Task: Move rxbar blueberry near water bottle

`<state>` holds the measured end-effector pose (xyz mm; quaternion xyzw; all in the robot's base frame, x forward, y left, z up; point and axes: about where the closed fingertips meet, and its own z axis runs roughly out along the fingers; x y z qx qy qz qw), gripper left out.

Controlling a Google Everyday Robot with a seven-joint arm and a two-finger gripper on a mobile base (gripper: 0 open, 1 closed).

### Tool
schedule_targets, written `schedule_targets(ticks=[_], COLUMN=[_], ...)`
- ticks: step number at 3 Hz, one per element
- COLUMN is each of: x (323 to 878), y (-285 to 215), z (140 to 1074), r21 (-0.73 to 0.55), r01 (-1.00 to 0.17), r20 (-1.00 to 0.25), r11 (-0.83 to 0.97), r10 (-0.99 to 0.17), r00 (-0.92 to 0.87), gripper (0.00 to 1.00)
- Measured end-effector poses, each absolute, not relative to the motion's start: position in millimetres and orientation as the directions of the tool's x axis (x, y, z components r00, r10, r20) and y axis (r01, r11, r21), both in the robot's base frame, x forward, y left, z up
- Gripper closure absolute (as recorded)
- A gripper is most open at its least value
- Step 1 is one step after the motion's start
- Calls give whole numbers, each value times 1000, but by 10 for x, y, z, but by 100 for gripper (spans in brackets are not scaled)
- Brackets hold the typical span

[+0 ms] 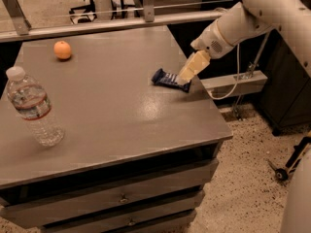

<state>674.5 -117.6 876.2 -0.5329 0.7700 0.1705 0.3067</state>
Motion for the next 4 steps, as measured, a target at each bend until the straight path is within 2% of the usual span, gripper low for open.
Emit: schedule_targets(ticks=[1,2,4], x=[6744,6699,6621], y=[-1049,-918,-856], z=[8588,8435,8334], r21=[-55,-35,3], r01=[-933,-939,-939], r20=[-659,-661,-651], r11=[356,342,344], r10=[-715,-713,-712], r00=[-234,-235,-263], gripper=[0,26,73])
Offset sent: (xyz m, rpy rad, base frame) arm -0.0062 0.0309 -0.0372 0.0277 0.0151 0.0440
